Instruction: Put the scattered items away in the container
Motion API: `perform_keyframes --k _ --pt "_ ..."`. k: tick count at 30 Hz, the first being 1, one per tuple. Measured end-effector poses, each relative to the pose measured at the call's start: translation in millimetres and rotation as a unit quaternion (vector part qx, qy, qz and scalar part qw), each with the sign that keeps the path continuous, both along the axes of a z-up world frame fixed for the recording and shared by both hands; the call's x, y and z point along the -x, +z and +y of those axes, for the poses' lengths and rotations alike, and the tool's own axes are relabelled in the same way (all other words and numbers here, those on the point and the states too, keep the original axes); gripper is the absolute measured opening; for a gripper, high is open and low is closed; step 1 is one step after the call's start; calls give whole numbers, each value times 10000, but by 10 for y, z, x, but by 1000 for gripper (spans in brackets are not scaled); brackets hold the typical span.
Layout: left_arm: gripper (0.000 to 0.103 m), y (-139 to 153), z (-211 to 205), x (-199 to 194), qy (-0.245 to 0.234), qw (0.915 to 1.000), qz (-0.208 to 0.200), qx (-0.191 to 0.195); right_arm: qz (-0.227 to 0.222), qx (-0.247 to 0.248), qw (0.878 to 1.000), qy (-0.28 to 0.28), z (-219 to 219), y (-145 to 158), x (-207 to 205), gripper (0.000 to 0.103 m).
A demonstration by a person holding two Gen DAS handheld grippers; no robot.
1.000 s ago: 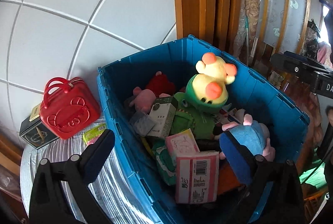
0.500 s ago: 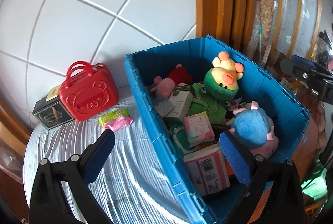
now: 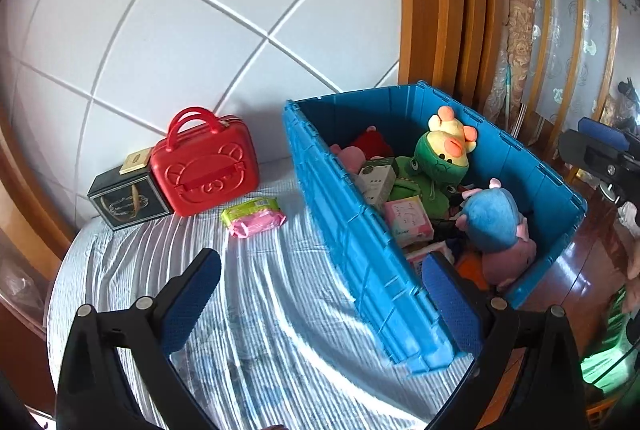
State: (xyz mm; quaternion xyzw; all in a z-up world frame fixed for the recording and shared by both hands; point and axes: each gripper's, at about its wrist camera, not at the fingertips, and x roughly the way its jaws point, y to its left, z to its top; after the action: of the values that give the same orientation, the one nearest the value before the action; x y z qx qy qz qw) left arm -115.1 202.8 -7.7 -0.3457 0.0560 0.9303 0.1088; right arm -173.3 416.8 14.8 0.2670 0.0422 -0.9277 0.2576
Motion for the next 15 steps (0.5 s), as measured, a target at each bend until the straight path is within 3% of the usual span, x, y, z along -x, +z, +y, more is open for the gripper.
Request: perform_keyframes --k 15 --pt "102 98 -1191 -886 532 9981 266 -131 -19 -657 9976 227 -1071 17 -1294 103"
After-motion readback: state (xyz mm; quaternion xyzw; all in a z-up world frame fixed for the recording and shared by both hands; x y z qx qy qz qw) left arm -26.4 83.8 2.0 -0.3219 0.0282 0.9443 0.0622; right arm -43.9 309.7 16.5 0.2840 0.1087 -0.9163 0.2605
